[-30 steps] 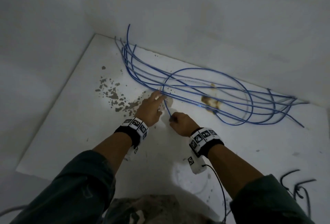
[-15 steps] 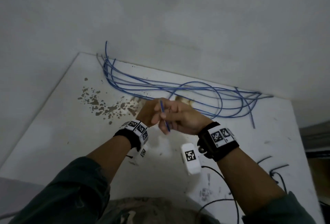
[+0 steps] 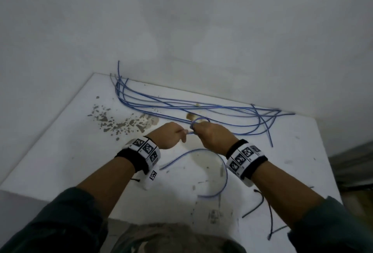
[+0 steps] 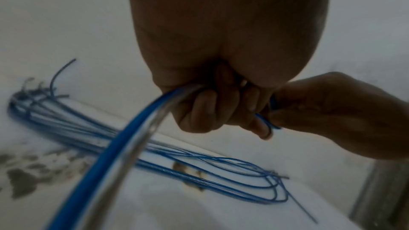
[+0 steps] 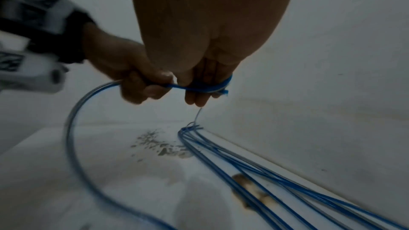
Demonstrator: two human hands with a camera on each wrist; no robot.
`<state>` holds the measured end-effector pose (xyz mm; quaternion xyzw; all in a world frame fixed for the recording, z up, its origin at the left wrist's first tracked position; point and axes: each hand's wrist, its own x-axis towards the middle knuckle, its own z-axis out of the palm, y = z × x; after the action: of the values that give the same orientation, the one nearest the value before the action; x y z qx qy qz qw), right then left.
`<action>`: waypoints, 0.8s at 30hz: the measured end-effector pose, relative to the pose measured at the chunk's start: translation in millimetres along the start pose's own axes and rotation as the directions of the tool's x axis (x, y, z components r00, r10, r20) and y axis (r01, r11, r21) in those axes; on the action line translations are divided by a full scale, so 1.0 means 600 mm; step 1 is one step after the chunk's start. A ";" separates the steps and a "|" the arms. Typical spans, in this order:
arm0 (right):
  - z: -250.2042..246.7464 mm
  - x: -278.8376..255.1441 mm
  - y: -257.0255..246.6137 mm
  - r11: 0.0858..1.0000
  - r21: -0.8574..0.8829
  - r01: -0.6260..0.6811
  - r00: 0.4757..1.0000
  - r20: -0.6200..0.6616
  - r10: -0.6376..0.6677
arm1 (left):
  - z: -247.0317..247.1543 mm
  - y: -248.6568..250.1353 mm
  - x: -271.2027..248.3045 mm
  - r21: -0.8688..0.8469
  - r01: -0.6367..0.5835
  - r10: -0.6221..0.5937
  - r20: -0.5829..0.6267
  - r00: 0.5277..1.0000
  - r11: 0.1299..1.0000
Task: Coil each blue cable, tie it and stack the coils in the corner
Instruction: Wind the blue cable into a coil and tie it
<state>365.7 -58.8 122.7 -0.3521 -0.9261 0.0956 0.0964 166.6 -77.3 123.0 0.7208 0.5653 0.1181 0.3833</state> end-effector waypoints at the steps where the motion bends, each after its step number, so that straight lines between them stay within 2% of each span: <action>1: 0.002 -0.008 -0.007 0.999 -0.047 0.010 0.998 0.070 -0.007 | -0.008 -0.001 -0.002 0.090 -0.001 -0.001 0.018 1.000 0.996; 3: 0.004 -0.018 -0.025 0.991 -0.124 0.043 0.979 0.203 -0.017 | -0.020 -0.003 0.000 0.261 -0.013 0.007 0.022 1.000 0.965; 5: -0.001 -0.019 -0.039 0.995 -0.098 0.001 0.951 0.306 0.030 | -0.027 0.004 0.004 0.438 -0.050 0.036 0.041 0.999 0.897; 7: -0.009 -0.016 -0.041 0.995 0.000 -0.104 0.935 0.340 0.098 | -0.028 0.012 0.005 0.632 -0.093 0.076 0.054 0.996 0.769; 9: -0.020 -0.017 -0.036 0.973 0.114 -0.199 0.937 0.314 0.155 | -0.024 0.013 0.006 0.760 -0.142 0.209 0.007 0.978 0.634; 10: -0.026 -0.018 -0.033 0.958 0.169 -0.230 0.942 0.286 0.176 | -0.021 0.010 0.007 0.795 -0.162 0.310 -0.034 0.950 0.584; 12: -0.032 -0.019 -0.031 0.926 0.269 -0.264 0.955 0.210 0.211 | -0.009 0.001 0.002 0.821 -0.183 0.520 -0.156 0.840 0.541; 13: -0.035 -0.018 -0.032 0.906 0.320 -0.275 0.958 0.171 0.230 | 0.000 -0.005 0.001 0.810 -0.217 0.612 -0.207 0.763 0.545; 14: -0.038 -0.015 -0.034 0.882 0.373 -0.287 0.958 0.138 0.253 | 0.006 -0.009 0.000 0.769 -0.269 0.653 -0.241 0.718 0.579; 15: -0.040 -0.011 -0.037 0.853 0.428 -0.299 0.954 0.117 0.276 | 0.012 -0.011 -0.001 0.704 -0.325 0.666 -0.277 0.692 0.631; 16: -0.043 -0.008 -0.044 0.813 0.491 -0.313 0.948 0.120 0.294 | 0.013 -0.011 -0.005 0.637 -0.370 0.660 -0.302 0.688 0.676; 17: -0.046 -0.005 -0.052 0.763 0.558 -0.325 0.944 0.139 0.300 | 0.011 -0.015 -0.006 0.608 -0.401 0.672 -0.317 0.669 0.686; 20: -0.054 0.001 -0.070 0.648 0.665 -0.372 0.928 0.236 0.290 | -0.019 -0.031 -0.008 0.677 -0.490 0.792 -0.235 0.563 0.549; 23: -0.058 0.003 -0.078 0.680 0.614 -0.401 0.916 0.288 0.280 | -0.064 -0.025 -0.005 0.700 -0.586 0.866 -0.094 0.491 0.408; 24: -0.058 0.004 -0.079 0.702 0.589 -0.400 0.916 0.290 0.278 | -0.076 -0.021 -0.003 0.704 -0.599 0.873 -0.063 0.484 0.383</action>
<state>342.4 -88.5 168.0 -0.4532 -0.7616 0.4508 0.1069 129.2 -59.2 145.6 0.9319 0.2437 0.2507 -0.0962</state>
